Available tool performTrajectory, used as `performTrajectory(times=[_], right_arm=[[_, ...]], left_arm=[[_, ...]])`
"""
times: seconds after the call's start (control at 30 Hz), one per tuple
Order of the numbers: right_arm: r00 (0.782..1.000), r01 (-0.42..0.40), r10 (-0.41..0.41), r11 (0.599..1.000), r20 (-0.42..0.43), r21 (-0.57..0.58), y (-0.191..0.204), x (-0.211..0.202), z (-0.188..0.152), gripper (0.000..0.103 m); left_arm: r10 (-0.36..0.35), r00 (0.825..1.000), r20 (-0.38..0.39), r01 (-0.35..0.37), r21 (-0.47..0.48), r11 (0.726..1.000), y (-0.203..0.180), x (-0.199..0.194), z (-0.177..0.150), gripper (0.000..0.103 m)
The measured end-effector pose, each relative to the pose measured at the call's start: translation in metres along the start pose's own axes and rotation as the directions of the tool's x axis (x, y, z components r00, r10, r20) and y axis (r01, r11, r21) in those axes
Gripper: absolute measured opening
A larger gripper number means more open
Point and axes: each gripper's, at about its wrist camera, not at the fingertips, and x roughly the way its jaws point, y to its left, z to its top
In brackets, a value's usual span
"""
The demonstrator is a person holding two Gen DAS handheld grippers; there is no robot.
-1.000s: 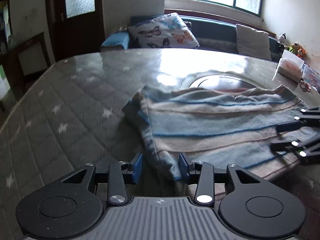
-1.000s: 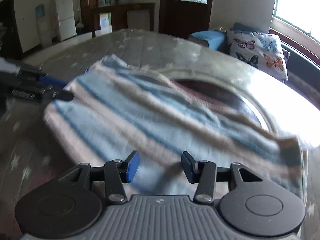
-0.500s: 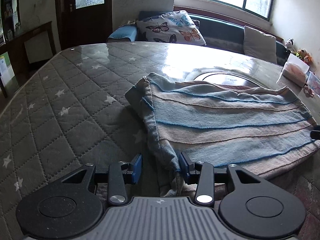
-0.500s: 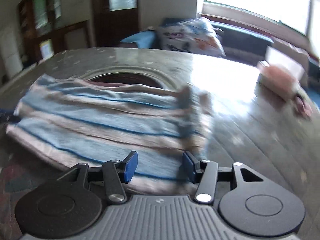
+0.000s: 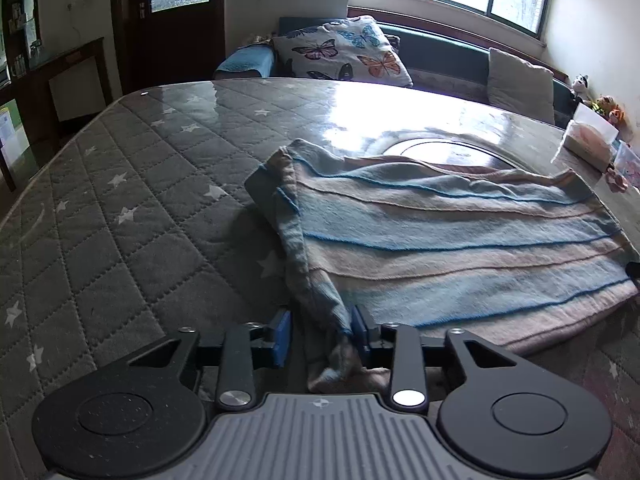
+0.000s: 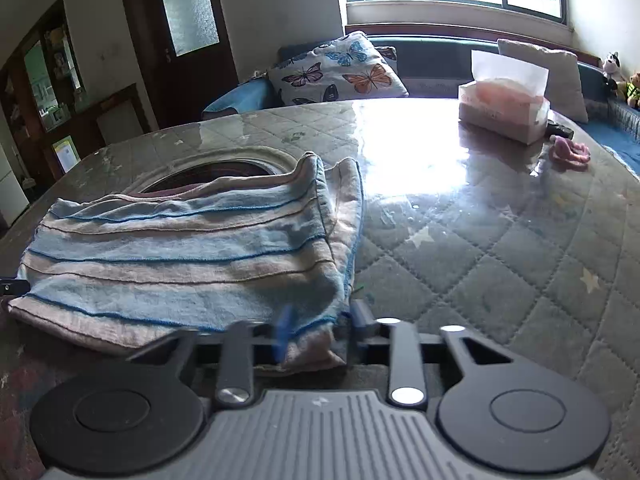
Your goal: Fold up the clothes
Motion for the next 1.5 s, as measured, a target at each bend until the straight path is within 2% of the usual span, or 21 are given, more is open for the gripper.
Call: performTrajectory(times=[0.07, 0.37, 0.5, 0.67, 0.8, 0.87, 0.9, 0.93, 1.03, 1.1, 1.13, 1.27, 1.3, 1.37, 1.5], right_arm=[[1.0, -0.004, 0.004, 1.0, -0.001, 0.006, -0.002, -0.004, -0.002, 0.008], [0.998, 0.057, -0.058, 0.998, -0.033, -0.042, -0.013, -0.045, -0.024, 0.005], [0.994, 0.094, -0.096, 0.994, -0.051, -0.047, -0.022, -0.069, -0.037, 0.007], [0.993, 0.121, -0.12, 0.989, 0.011, -0.08, -0.015, -0.093, -0.027, 0.012], [0.998, 0.049, -0.045, 0.99, 0.034, -0.135, 0.008, -0.096, -0.01, 0.013], [1.0, 0.008, -0.004, 0.987, 0.03, -0.163, 0.022, -0.091, -0.002, 0.017], [0.999, -0.023, 0.028, 0.982, 0.023, -0.188, 0.035, -0.086, 0.003, 0.017], [0.999, -0.047, 0.051, 0.977, 0.016, -0.209, 0.045, -0.082, 0.007, 0.017], [0.992, -0.123, 0.125, 0.955, -0.012, -0.27, 0.077, -0.071, 0.019, 0.018], [0.984, -0.177, 0.175, 0.936, -0.037, -0.305, 0.098, -0.065, 0.025, 0.024], [0.979, -0.204, 0.199, 0.926, -0.05, -0.317, 0.109, -0.063, 0.03, 0.029], [0.952, -0.305, 0.285, 0.886, -0.11, -0.349, 0.148, -0.054, 0.047, 0.035], [0.946, -0.324, 0.299, 0.876, -0.124, -0.356, 0.157, -0.051, 0.052, 0.038], [0.936, -0.352, 0.32, 0.857, -0.148, -0.377, 0.176, -0.046, 0.059, 0.05], [0.918, -0.396, 0.338, 0.813, -0.209, -0.426, 0.211, -0.032, 0.066, 0.058]], left_arm=[[-0.011, 1.0, -0.004, 0.011, 0.001, 1.0, -0.003, -0.003, -0.002, 0.027], [-0.125, 0.992, -0.036, 0.124, -0.006, 0.992, -0.022, -0.033, -0.035, 0.026], [-0.135, 0.991, -0.009, 0.135, 0.001, 0.991, -0.029, -0.05, -0.049, 0.031], [-0.134, 0.991, 0.011, 0.135, -0.038, 0.99, -0.032, -0.061, -0.057, 0.042], [-0.129, 0.992, 0.004, 0.129, -0.072, 0.989, -0.035, -0.063, -0.063, 0.041], [-0.122, 0.993, -0.002, 0.121, -0.086, 0.989, -0.036, -0.062, -0.066, 0.04], [-0.126, 0.992, -0.001, 0.125, -0.096, 0.988, -0.037, -0.061, -0.066, 0.037], [-0.133, 0.991, 0.003, 0.133, -0.105, 0.985, -0.037, -0.062, -0.067, 0.029], [-0.153, 0.988, 0.026, 0.155, -0.128, 0.98, -0.037, -0.065, -0.068, 0.019], [-0.163, 0.985, 0.052, 0.168, -0.136, 0.976, -0.038, -0.07, -0.067, 0.016], [-0.168, 0.984, 0.067, 0.176, -0.133, 0.975, -0.041, -0.072, -0.065, 0.015], [-0.204, 0.972, 0.117, 0.215, -0.091, 0.972, -0.056, -0.081, -0.056, 0.014], [-0.218, 0.968, 0.127, 0.229, -0.082, 0.97, -0.059, -0.082, -0.054, 0.014], [-0.244, 0.96, 0.139, 0.255, -0.066, 0.965, -0.066, -0.082, -0.049, 0.014], [-0.276, 0.95, 0.148, 0.283, -0.027, 0.959, -0.083, -0.078, -0.044, 0.013]])
